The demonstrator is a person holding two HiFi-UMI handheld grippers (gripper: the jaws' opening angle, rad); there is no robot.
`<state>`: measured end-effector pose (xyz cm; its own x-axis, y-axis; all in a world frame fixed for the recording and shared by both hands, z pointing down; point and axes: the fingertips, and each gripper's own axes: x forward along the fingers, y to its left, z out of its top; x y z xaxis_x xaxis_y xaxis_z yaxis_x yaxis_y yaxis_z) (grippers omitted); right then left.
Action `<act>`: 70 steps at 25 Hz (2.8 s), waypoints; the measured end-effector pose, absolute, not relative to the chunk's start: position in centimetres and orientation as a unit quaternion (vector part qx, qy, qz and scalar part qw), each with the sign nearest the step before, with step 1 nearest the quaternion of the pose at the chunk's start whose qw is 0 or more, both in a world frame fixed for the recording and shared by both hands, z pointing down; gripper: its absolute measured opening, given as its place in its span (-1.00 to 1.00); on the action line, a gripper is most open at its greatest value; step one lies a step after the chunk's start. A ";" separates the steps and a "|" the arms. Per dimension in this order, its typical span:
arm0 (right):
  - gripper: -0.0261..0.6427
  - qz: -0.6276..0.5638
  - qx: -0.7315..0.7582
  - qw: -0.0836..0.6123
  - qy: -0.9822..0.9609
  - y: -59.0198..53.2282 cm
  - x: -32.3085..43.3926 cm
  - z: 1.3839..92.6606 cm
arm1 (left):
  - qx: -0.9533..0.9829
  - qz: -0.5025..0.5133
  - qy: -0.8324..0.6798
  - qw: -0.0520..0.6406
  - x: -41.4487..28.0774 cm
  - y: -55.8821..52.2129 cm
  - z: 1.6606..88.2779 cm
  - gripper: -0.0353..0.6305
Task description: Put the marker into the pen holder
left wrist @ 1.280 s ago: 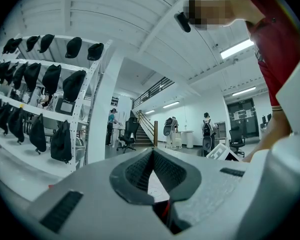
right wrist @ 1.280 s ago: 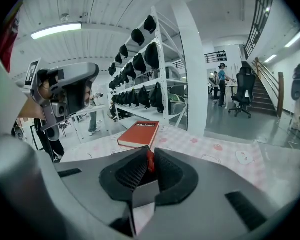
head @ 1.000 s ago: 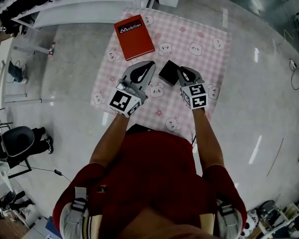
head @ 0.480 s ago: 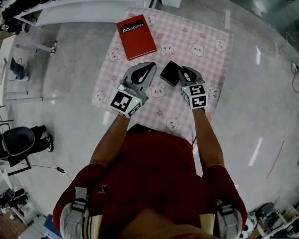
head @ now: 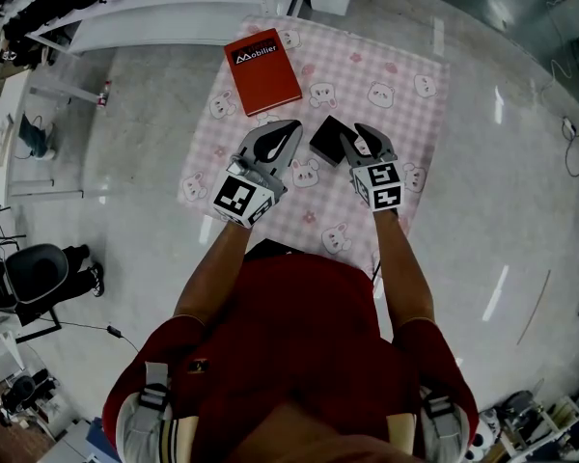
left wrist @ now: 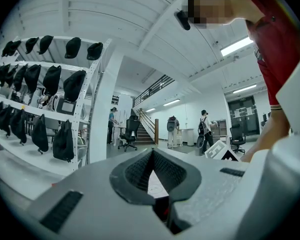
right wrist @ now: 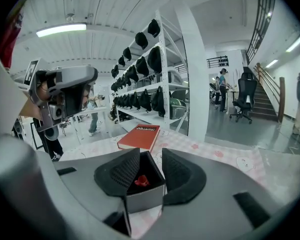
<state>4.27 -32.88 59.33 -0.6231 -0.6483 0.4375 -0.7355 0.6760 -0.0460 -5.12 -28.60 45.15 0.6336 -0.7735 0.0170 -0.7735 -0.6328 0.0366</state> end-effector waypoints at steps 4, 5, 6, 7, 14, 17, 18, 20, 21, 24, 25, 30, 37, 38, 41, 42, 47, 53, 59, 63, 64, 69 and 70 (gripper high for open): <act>-0.50 0.101 0.390 0.179 -0.898 -32.6 4.2 57.6 | 0.905 -0.002 -0.425 0.020 -5.1 -28.3 44.9 -0.88; -0.50 0.098 0.391 0.173 -0.899 -32.5 4.2 57.1 | 0.905 -0.002 -0.425 0.019 -5.0 -28.2 44.9 -0.88; -0.50 0.095 0.392 0.167 -0.899 -32.5 4.1 56.5 | 0.906 -0.003 -0.424 0.018 -5.0 -28.2 44.8 -0.88; -0.50 0.092 0.394 0.160 -0.901 -32.4 4.1 56.0 | 0.906 -0.004 -0.423 0.018 -5.0 -28.1 44.8 -0.88; -0.57 0.077 0.402 0.109 -0.906 -31.2 4.0 51.6 | 0.909 -0.011 -0.417 0.015 -4.9 -27.4 44.4 -0.88; -0.69 0.075 0.409 0.086 -0.905 -30.3 4.1 49.7 | 0.910 -0.015 -0.415 0.013 -4.9 -26.9 44.1 -0.88; -0.73 0.074 0.412 0.080 -0.905 -30.0 4.2 49.2 | 0.910 -0.016 -0.414 0.012 -5.0 -26.7 44.0 -0.88; -0.79 0.070 0.415 0.069 -0.904 -29.3 4.1 48.4 | 0.910 -0.019 -0.413 0.011 -5.1 -26.4 43.8 -0.88; -0.82 0.068 0.417 0.064 -0.904 -28.9 4.1 48.0 | 0.911 -0.020 -0.412 0.011 -5.1 -26.2 43.7 -0.88; -0.88 0.063 0.418 0.051 -0.905 -27.7 3.8 46.7 | 0.912 -0.024 -0.410 0.009 -5.2 -25.5 43.3 -0.88; -0.89 0.061 0.418 0.046 -0.905 -27.3 3.7 46.3 | 0.912 -0.025 -0.409 0.008 -5.2 -25.3 43.1 -0.88; -0.92 0.054 0.416 0.020 -0.908 -25.2 2.9 44.1 | 0.916 -0.033 -0.400 0.002 -5.3 -23.9 41.9 -0.88; -0.92 0.050 0.420 -0.007 -0.906 -22.4 2.4 41.8 | 0.924 -0.043 -0.380 -0.009 -4.8 -21.6 40.4 -0.88; -0.92 0.048 0.421 -0.007 -0.906 -22.1 2.4 41.6 | 0.925 -0.043 -0.376 -0.012 -4.7 -21.4 40.2 -0.88; -0.92 0.041 0.427 -0.006 -0.903 -21.3 2.7 41.1 | 0.929 -0.043 -0.367 -0.016 -4.3 -20.8 39.9 -0.88; -0.92 0.038 0.429 -0.006 -0.902 -21.1 2.8 41.0 | 0.930 -0.043 -0.365 -0.017 -4.3 -20.6 39.8 -0.88; -0.93 0.030 0.439 -0.003 -0.898 -20.2 3.3 40.5 | 0.933 -0.048 -0.355 -0.020 -3.9 -20.1 39.3 -0.88; -0.93 0.025 0.445 -0.003 -0.895 -19.8 3.5 40.1 | 0.937 -0.051 -0.346 -0.023 -3.6 -19.9 39.0 -0.88; -0.93 0.023 0.450 -0.001 -0.893 -19.4 3.7 40.1 | 0.938 -0.053 -0.342 -0.023 -3.5 -19.6 39.1 -0.88; -0.93 0.021 0.450 0.002 -0.893 -19.5 3.7 40.1 | 0.938 -0.053 -0.341 -0.021 -3.6 -19.8 39.3 -0.88; -0.93 0.021 0.452 0.003 -0.892 -19.6 3.7 40.2 | 0.938 -0.054 -0.341 -0.021 -3.6 -19.8 39.3 -0.88; -0.93 0.021 0.455 0.005 -0.890 -19.8 3.6 40.4 | 0.938 -0.055 -0.341 -0.021 -3.9 -20.1 39.5 -0.88; -0.93 0.021 0.456 0.005 -0.890 -19.8 3.6 40.5 | 0.938 -0.056 -0.341 -0.021 -3.9 -20.2 39.6 -0.88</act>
